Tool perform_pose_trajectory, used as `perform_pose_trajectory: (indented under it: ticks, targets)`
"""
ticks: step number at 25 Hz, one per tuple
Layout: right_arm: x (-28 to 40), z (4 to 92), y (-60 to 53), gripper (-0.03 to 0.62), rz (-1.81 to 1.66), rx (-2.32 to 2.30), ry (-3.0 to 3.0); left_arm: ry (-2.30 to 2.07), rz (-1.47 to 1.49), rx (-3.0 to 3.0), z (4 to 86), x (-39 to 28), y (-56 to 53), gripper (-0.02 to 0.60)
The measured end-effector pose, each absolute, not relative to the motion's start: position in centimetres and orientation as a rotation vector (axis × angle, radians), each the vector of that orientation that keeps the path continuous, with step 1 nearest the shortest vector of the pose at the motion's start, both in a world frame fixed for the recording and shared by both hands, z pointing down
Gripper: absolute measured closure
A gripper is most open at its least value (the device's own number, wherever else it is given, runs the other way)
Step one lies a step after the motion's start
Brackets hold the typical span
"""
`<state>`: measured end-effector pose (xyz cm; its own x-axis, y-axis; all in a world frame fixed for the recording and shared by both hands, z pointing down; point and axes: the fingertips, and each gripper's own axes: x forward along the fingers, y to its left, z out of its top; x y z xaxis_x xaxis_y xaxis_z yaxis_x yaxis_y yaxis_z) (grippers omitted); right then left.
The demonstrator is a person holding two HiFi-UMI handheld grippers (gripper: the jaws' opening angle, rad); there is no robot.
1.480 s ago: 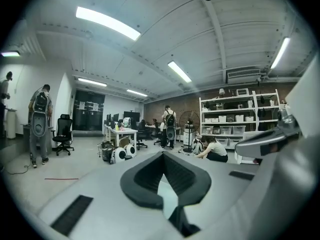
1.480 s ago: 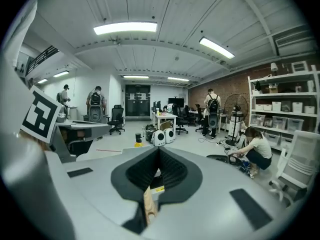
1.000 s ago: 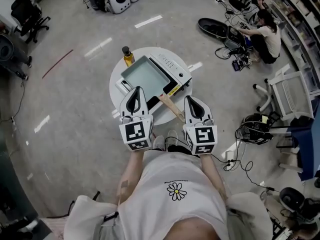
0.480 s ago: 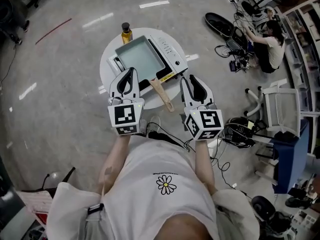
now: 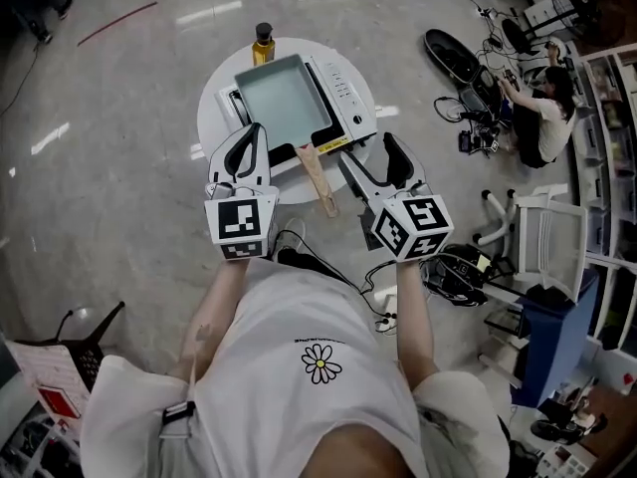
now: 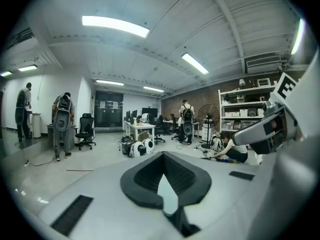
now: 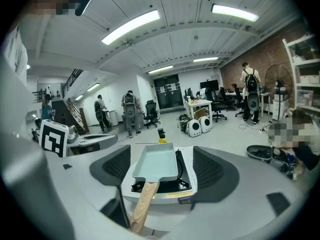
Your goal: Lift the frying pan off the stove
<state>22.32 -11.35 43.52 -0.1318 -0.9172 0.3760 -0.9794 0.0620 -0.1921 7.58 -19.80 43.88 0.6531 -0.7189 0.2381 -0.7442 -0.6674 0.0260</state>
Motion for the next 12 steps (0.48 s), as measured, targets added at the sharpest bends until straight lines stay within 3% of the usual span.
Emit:
perform_pose_trajectory:
  ticks: [3,12]
  targets:
    - [21.9,44.2,-11.8,0.192,0.767,1.893,-2.274,-1.244,0.323,2.733,44.1,7.2,-19.8,0.583]
    - [20.6,49.3,-12.1,0.192,1.353,1.512,-2.415,-1.303,0.350,2.679,45.1,5.8,-19.6,0.583]
